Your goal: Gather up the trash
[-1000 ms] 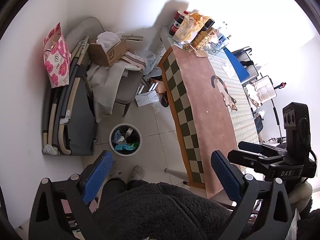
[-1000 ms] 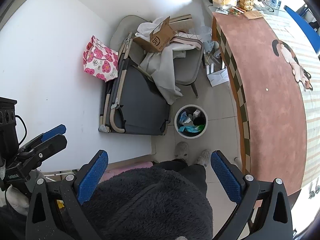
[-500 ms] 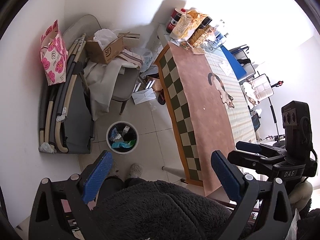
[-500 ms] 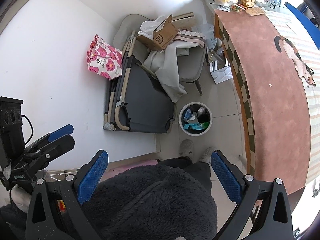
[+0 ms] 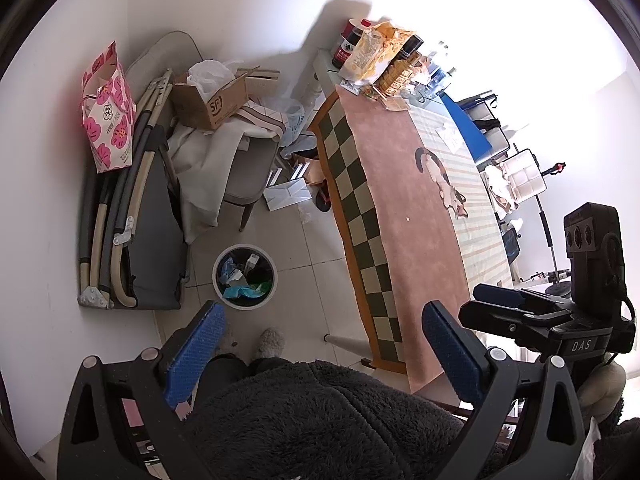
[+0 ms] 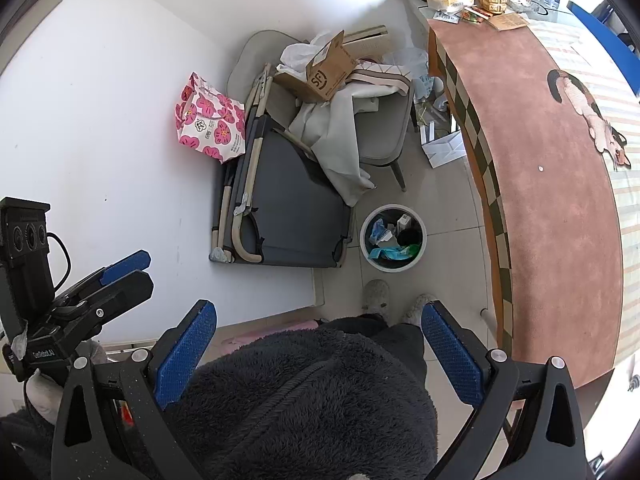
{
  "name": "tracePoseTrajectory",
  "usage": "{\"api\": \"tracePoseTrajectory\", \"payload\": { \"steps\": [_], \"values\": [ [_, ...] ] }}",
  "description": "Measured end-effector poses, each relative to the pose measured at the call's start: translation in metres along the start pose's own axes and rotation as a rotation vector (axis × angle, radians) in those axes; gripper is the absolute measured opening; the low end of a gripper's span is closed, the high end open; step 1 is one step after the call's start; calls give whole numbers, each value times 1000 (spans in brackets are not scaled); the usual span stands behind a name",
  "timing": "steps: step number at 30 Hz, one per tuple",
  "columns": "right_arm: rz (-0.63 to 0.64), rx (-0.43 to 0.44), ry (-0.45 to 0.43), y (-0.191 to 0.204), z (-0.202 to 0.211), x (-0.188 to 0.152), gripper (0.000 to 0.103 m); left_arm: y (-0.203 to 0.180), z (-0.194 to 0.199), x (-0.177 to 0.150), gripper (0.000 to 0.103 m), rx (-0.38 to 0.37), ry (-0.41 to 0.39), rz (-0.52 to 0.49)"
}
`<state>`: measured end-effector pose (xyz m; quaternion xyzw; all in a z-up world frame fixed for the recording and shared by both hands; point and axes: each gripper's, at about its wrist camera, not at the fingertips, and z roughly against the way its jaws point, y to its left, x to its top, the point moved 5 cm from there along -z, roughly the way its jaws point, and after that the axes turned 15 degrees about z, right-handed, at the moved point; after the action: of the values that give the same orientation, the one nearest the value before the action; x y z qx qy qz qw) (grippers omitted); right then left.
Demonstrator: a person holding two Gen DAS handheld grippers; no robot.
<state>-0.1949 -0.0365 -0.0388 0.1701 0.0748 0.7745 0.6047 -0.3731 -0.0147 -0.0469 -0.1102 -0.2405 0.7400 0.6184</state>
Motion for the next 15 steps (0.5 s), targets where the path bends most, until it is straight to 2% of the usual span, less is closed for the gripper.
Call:
{"api": "tracePoseTrajectory", "payload": {
  "steps": [15],
  "values": [
    [-12, 9, -2, -1, 1, 5, 103, 2, 1, 3, 101, -2, 2, -5]
  ]
}}
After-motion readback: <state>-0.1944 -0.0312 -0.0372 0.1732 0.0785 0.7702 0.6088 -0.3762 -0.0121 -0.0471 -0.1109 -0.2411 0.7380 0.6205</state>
